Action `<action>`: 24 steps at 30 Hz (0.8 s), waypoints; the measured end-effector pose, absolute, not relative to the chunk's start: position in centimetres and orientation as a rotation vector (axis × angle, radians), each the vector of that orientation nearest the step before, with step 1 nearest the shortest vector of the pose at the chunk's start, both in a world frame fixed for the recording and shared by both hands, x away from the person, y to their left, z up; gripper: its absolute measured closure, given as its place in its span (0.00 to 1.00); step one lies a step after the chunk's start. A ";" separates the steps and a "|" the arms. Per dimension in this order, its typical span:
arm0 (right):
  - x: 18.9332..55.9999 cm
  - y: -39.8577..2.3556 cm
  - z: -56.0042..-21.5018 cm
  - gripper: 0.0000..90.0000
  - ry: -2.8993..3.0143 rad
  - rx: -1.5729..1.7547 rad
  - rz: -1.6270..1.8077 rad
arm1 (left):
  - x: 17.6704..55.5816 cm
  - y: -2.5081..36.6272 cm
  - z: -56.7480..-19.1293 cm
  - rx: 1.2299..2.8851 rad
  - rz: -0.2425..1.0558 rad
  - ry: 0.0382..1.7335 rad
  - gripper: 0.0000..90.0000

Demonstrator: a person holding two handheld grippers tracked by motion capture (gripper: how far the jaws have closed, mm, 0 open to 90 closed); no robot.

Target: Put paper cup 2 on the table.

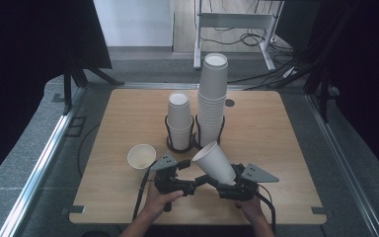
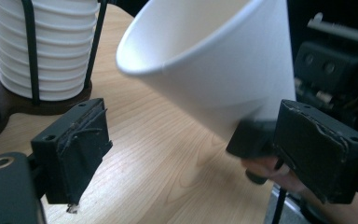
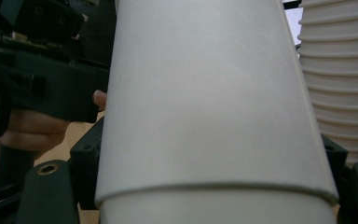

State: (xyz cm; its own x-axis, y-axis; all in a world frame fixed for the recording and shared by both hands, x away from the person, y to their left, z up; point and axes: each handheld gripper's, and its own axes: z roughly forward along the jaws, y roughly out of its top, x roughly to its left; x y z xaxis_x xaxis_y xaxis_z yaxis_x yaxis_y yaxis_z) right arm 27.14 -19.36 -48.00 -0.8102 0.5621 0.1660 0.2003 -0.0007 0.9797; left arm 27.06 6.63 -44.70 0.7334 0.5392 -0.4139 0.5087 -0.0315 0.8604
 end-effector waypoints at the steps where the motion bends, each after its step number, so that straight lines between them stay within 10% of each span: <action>1: 27.1 -19.2 -48.1 0.25 2.003 0.787 1.873 | 27.2 6.7 -44.7 1.663 0.018 0.852 0.12; 24: 25.8 -15.9 -49.4 0.26 2.083 0.643 1.736 | 28.4 5.6 -44.9 1.589 -0.067 0.789 0.11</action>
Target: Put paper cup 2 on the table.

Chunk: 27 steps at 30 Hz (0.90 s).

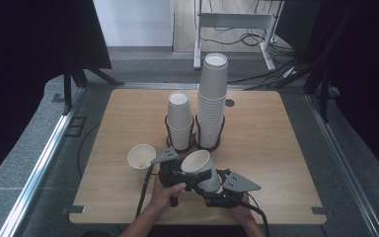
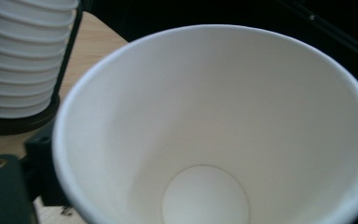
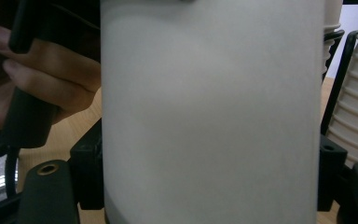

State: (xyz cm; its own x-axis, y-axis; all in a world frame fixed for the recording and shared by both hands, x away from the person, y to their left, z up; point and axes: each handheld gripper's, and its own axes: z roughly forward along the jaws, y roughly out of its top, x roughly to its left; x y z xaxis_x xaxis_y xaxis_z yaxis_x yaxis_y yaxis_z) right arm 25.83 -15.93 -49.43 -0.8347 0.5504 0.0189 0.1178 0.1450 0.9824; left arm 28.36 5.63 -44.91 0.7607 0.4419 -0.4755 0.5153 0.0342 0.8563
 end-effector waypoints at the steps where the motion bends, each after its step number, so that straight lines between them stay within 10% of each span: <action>1: 25.8 -15.9 -49.5 0.25 2.087 0.643 1.730 | 28.2 5.5 -44.9 1.598 -0.045 0.780 0.12; 27: 25.8 -15.7 -49.4 0.14 2.128 0.640 1.604 | 25.6 3.6 -44.1 1.831 0.423 0.656 0.14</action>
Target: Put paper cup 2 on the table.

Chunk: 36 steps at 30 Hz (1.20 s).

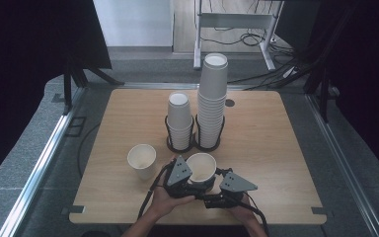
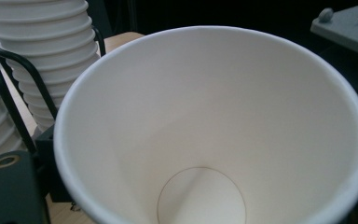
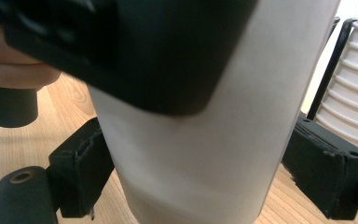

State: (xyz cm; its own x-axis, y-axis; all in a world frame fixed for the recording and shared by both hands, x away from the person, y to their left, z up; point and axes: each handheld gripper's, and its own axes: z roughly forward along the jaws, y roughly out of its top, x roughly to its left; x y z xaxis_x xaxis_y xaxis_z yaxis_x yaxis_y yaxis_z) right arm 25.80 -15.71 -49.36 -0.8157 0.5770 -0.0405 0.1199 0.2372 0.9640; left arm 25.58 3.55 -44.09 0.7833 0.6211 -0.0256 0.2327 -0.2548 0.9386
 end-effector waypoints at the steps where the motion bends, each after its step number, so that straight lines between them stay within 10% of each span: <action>1: 25.8 -15.7 -49.4 0.14 2.126 0.638 1.602 | 25.6 3.5 -44.1 1.844 0.426 0.656 0.14; 36: 25.6 -15.0 -49.4 0.10 2.120 0.629 1.547 | 25.3 2.5 -44.8 1.963 0.493 0.622 0.13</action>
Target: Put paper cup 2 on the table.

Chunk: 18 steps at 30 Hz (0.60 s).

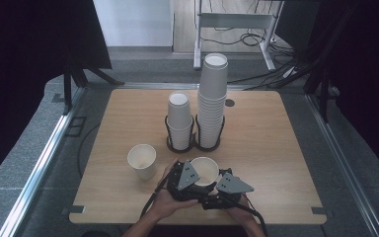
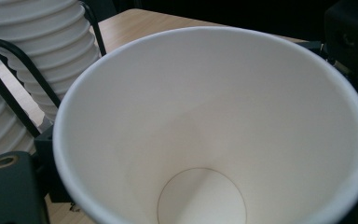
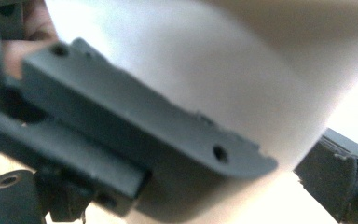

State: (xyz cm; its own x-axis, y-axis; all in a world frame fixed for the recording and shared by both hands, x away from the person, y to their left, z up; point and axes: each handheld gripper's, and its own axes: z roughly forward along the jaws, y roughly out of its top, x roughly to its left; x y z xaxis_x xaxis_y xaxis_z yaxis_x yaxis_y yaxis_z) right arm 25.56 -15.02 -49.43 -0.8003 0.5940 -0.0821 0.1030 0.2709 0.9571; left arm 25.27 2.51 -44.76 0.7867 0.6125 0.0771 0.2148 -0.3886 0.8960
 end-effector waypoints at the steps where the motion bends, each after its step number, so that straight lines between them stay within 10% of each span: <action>1: 25.5 -15.0 -49.4 0.10 2.120 0.626 1.546 | 25.3 2.5 -44.8 1.965 0.491 0.620 0.13; 18: 25.6 -15.0 -49.6 0.13 2.139 0.633 1.550 | 25.5 2.8 -44.8 1.964 0.504 0.624 0.13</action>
